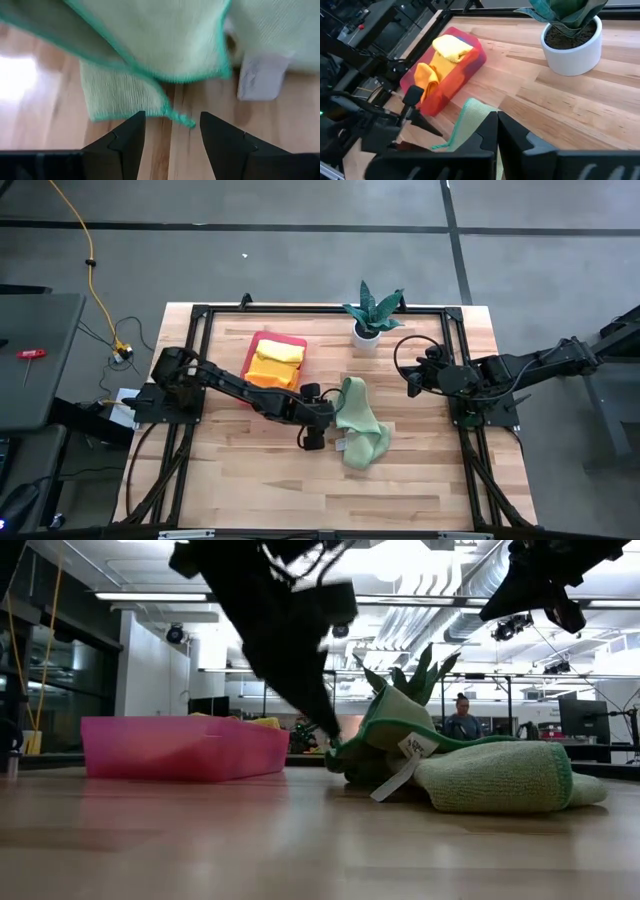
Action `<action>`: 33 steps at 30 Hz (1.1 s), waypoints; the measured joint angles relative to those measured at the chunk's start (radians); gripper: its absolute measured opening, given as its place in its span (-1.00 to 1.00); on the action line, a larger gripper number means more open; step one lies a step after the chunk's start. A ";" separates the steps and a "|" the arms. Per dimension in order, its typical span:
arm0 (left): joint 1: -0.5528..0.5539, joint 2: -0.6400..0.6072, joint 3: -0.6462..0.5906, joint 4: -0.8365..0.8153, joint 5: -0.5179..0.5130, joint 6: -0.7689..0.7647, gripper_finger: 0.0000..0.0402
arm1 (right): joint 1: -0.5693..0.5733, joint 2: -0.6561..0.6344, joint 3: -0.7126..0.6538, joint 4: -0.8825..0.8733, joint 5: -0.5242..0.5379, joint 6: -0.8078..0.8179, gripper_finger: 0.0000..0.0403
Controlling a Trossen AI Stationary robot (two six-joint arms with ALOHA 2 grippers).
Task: Fold microfiber towels
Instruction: Fold the green microfiber cloth
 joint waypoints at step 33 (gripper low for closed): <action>0.073 -0.145 0.122 -0.199 0.000 0.052 -0.99 | 0.000 0.011 0.000 0.085 0.001 -0.041 -1.00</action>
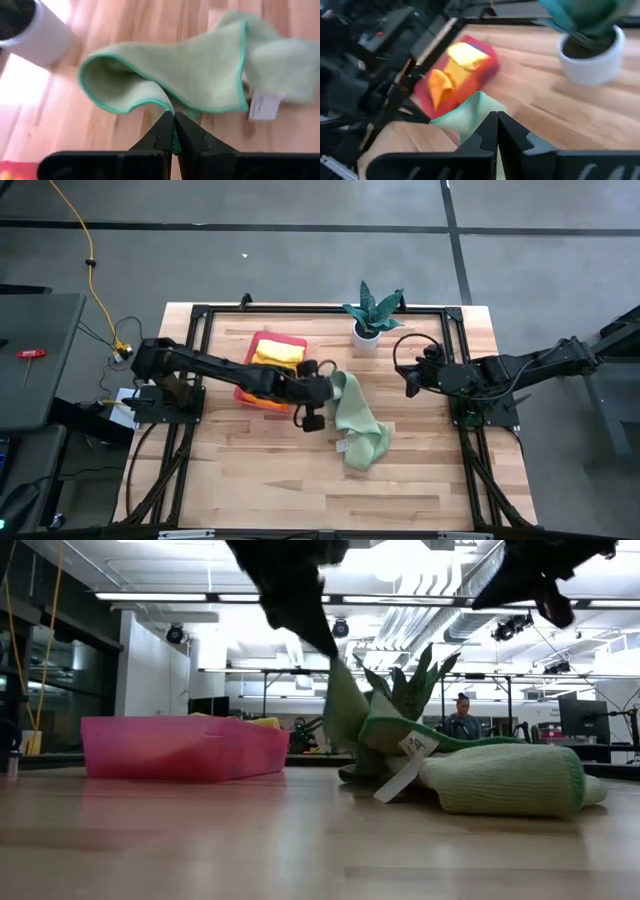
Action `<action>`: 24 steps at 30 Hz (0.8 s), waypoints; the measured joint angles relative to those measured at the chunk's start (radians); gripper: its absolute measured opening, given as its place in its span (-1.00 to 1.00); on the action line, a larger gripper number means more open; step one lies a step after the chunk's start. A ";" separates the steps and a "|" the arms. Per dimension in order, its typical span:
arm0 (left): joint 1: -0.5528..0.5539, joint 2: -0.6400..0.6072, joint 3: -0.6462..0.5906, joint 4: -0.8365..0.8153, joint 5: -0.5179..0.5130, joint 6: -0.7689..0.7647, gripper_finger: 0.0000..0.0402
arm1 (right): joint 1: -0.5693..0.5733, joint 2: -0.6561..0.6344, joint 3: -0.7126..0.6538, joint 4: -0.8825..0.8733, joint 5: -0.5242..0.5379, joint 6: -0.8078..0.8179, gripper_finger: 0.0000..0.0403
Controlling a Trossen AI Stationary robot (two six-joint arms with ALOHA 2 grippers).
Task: Fold microfiber towels
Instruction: Fold the green microfiber cloth
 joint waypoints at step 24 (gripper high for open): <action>0.044 -0.040 -0.001 -0.033 0.079 -0.114 -1.00 | 0.075 0.710 0.363 0.016 -0.392 -0.671 -0.12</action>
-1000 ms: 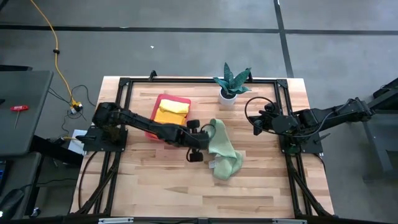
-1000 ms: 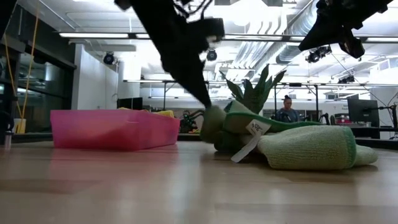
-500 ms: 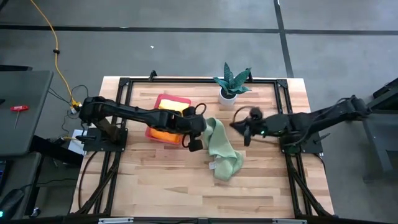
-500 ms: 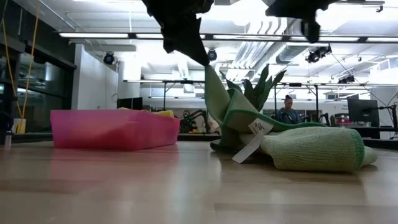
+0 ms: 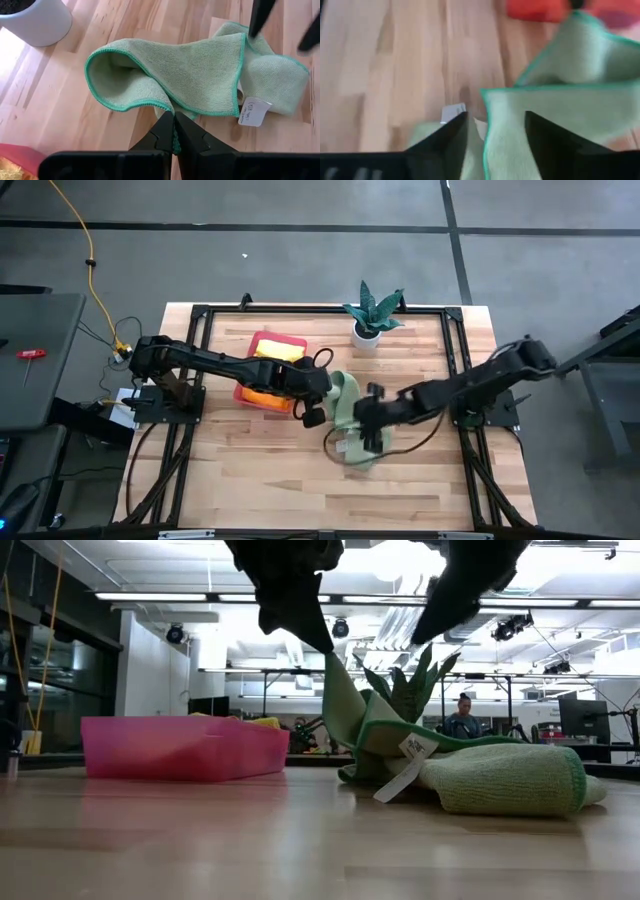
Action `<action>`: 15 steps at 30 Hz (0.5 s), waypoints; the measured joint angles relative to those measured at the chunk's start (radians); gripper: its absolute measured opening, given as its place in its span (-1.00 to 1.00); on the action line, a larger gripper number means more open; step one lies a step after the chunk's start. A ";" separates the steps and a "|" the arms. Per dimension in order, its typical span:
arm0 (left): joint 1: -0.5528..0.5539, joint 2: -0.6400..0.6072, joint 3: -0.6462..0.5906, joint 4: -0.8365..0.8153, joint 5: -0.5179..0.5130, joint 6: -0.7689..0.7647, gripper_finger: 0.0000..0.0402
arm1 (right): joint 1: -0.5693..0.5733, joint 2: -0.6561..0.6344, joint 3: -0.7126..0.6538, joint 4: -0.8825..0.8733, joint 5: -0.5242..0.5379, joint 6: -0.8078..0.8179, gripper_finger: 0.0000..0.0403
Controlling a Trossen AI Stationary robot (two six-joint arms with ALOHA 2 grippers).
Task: Fold microfiber towels
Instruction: Fold the green microfiber cloth
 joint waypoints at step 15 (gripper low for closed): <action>0.001 0.000 0.000 -0.002 0.008 -0.026 -1.00 | 0.045 0.399 0.178 -0.021 0.195 -0.261 0.14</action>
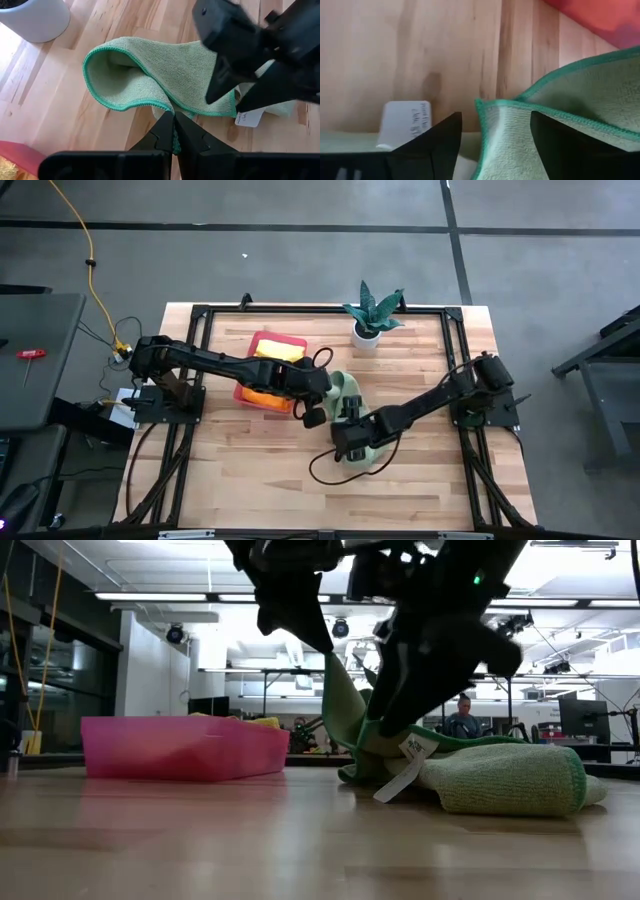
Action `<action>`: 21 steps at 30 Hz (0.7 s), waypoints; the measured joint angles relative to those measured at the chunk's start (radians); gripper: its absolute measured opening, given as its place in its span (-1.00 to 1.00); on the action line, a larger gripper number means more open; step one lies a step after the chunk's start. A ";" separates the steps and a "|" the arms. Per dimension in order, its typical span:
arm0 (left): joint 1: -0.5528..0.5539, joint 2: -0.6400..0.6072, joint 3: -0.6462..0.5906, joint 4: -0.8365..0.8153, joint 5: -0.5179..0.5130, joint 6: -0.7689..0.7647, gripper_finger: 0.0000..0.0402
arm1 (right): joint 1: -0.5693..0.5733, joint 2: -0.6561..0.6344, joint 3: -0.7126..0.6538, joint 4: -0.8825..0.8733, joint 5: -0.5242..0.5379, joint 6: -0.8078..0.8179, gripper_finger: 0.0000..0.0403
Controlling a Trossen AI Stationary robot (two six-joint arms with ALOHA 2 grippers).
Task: Fold microfiber towels
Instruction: Fold the green microfiber cloth
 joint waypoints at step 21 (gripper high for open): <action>0.025 -0.004 0.000 -0.012 0.008 -0.002 -1.00 | -0.016 -0.002 -0.002 0.004 0.017 0.180 -0.93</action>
